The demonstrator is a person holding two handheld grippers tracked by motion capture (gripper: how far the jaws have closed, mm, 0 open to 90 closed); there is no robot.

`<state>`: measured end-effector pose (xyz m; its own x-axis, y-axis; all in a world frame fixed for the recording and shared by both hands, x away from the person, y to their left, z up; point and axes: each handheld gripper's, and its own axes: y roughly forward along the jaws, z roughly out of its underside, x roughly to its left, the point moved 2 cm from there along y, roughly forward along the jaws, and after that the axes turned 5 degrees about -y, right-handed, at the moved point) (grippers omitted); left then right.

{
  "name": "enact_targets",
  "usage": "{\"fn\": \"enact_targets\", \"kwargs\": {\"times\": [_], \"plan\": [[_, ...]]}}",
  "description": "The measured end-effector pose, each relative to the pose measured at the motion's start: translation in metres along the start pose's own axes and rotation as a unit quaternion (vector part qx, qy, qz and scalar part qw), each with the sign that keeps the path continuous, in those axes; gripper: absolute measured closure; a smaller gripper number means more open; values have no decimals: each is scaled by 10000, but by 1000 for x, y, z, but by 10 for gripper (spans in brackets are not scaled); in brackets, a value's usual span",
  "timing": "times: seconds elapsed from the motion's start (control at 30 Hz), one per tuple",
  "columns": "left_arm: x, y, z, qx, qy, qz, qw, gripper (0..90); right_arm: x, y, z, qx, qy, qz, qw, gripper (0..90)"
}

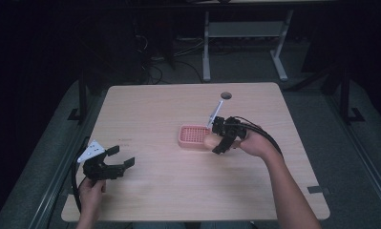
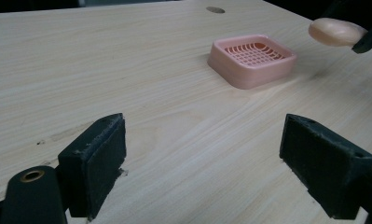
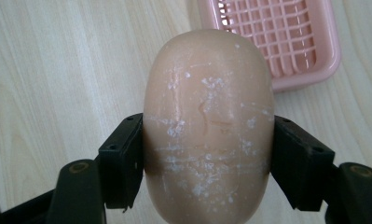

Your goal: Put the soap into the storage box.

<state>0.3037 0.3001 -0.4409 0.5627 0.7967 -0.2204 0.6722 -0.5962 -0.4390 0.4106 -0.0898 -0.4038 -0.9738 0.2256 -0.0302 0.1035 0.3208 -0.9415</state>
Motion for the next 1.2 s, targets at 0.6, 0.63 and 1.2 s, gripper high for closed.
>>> {"fn": "enact_targets", "kwargs": {"times": [0.6,0.63,1.2], "plan": [[0,0,0,-1,-21,6,10000,143,-14,-1,-20,0,-69,-3,10000,319],[0,0,0,-2,-18,0,10000,143,-14,-2,-21,-3,-83,-4,10000,319],[0,0,0,-8,-11,3,10000,142,-26,-4,-40,-62,-135,-37,9999,319]]}}
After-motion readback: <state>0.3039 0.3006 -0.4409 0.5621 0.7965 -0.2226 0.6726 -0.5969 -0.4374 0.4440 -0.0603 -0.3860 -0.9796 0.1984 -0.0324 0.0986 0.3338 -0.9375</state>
